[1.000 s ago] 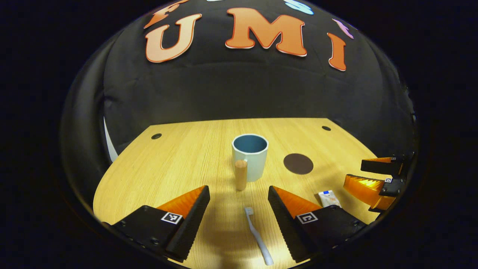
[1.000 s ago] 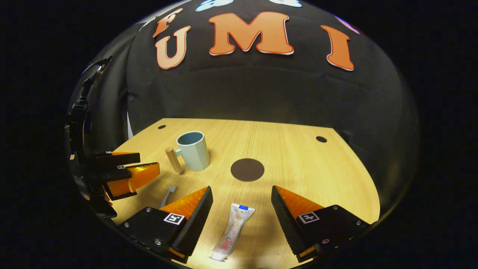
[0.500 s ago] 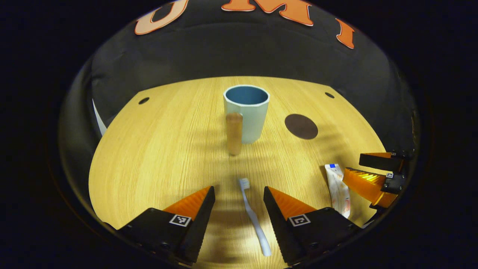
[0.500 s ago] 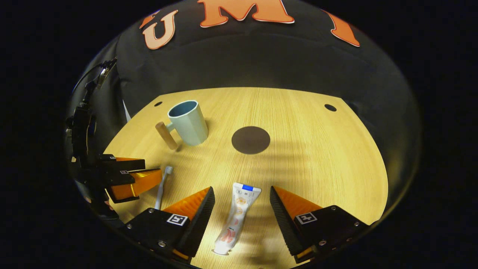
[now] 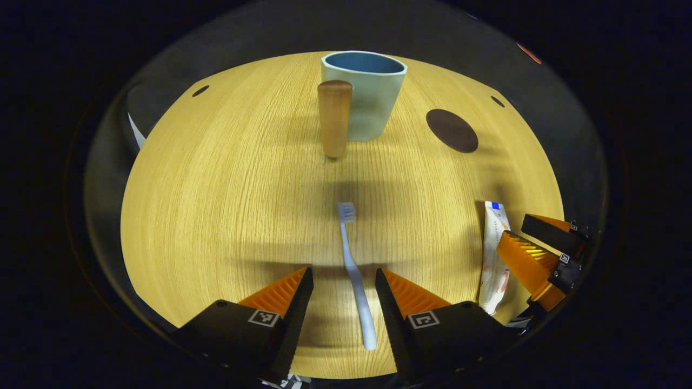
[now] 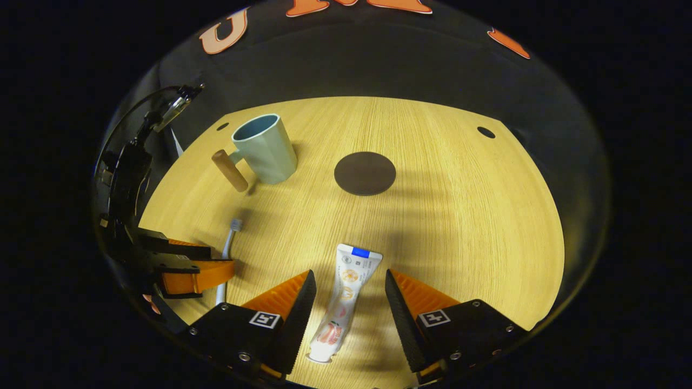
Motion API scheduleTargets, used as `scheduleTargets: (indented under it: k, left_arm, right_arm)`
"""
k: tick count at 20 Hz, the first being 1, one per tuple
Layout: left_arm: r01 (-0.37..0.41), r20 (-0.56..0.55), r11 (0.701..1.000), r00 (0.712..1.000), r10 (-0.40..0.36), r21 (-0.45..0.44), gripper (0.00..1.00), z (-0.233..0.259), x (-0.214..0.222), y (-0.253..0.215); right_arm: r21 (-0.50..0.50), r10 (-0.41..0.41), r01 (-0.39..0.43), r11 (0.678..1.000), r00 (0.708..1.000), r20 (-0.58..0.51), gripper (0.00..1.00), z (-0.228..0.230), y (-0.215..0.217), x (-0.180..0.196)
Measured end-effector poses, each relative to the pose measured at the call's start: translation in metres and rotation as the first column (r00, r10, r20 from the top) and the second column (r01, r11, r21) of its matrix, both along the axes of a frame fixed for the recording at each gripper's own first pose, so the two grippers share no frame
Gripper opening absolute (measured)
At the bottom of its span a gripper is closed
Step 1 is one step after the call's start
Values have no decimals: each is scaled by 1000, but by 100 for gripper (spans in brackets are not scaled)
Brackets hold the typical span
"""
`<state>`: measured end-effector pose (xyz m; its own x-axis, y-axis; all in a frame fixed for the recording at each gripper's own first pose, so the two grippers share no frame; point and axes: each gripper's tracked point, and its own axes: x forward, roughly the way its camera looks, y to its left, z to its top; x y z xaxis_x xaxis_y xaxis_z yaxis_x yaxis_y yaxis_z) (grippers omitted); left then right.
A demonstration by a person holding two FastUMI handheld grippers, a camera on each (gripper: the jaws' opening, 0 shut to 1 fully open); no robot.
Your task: Put the toothbrush and toothpaste on the desktop into the cup, then pick up the cup and place it on the coaster on the desktop.
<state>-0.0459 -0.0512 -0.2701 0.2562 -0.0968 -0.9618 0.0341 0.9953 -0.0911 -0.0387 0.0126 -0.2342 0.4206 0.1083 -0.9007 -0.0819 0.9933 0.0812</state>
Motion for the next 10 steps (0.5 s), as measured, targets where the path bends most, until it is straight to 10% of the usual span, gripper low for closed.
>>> scheduleTargets:
  k: [10]
  left_arm:
    - [-31, -20, 999, 999, 32, 45, 23, 5, 11, -19]
  right_arm:
    - [20, 13, -12, 1000, 999, -50, 35, -8, 3, -3]
